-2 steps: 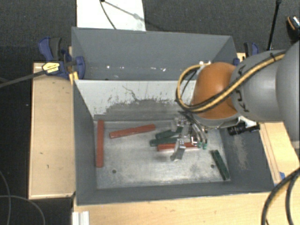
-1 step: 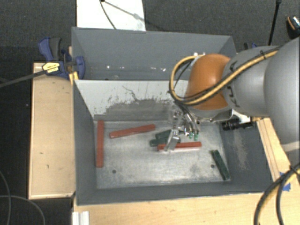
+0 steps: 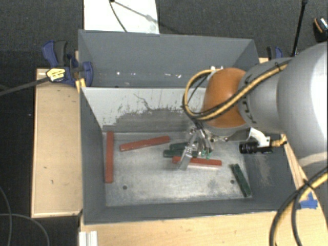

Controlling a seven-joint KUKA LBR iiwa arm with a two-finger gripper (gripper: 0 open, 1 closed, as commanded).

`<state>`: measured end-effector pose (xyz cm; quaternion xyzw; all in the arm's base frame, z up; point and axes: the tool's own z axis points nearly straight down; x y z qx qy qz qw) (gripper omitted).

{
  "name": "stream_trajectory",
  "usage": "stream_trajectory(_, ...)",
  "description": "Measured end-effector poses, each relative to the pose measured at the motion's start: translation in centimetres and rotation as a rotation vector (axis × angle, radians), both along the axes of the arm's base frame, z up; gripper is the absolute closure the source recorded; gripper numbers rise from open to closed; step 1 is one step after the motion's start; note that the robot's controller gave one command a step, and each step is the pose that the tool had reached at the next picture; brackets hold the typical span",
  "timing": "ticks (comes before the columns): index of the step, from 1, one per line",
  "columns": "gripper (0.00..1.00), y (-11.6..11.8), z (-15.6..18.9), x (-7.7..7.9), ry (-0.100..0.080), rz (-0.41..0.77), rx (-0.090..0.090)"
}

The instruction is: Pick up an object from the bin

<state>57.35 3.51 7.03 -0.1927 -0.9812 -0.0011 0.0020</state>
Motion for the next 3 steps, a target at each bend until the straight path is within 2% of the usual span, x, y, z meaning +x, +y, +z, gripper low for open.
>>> stream_trajectory(1,0.00,1.5,0.0,-1.4,0.001,-0.233,-0.002)
stream_trajectory(2,1.00,1.4,0.1,-1.4,0.000,-0.231,-0.003)
stream_trajectory(3,1.00,1.4,7.9,-1.1,-0.012,-0.227,-0.001)
